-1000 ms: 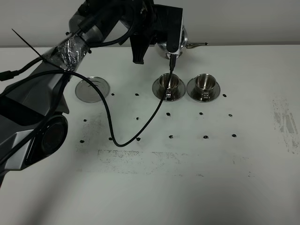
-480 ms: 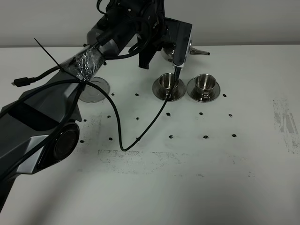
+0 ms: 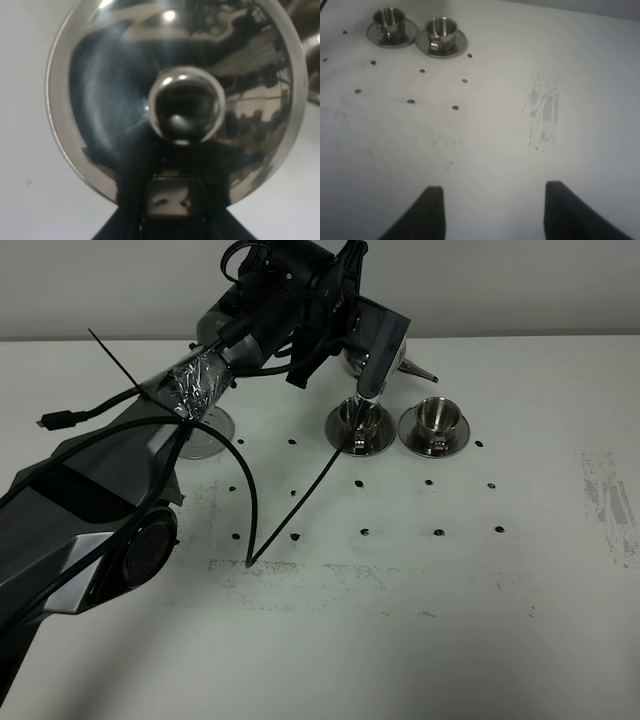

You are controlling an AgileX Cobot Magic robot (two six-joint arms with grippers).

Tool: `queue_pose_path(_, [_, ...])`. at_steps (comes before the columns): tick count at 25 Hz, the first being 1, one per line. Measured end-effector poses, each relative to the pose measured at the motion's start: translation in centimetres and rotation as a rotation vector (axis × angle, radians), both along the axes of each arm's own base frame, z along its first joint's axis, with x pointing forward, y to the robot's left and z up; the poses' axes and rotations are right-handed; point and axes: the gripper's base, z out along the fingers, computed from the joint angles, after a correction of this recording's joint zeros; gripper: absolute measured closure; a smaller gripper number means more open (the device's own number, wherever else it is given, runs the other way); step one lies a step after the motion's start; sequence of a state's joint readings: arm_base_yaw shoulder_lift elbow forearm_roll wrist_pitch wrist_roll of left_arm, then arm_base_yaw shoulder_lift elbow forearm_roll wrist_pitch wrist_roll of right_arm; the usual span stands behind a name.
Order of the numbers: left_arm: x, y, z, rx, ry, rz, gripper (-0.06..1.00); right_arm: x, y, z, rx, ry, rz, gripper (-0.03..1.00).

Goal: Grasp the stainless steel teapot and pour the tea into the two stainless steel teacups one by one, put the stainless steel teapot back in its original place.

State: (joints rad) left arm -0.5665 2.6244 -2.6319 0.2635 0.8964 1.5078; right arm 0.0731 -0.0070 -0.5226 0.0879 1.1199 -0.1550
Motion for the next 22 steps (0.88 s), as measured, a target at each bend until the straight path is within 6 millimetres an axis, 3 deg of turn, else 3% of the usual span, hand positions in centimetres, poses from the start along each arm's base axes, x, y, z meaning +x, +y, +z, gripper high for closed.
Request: queue_pose_path(22, [-0.17,-0.6,0.28,0.118,-0.071,-0.098,0.75,0.0,0.0,0.0,0.0,0.0,0.0,0.5])
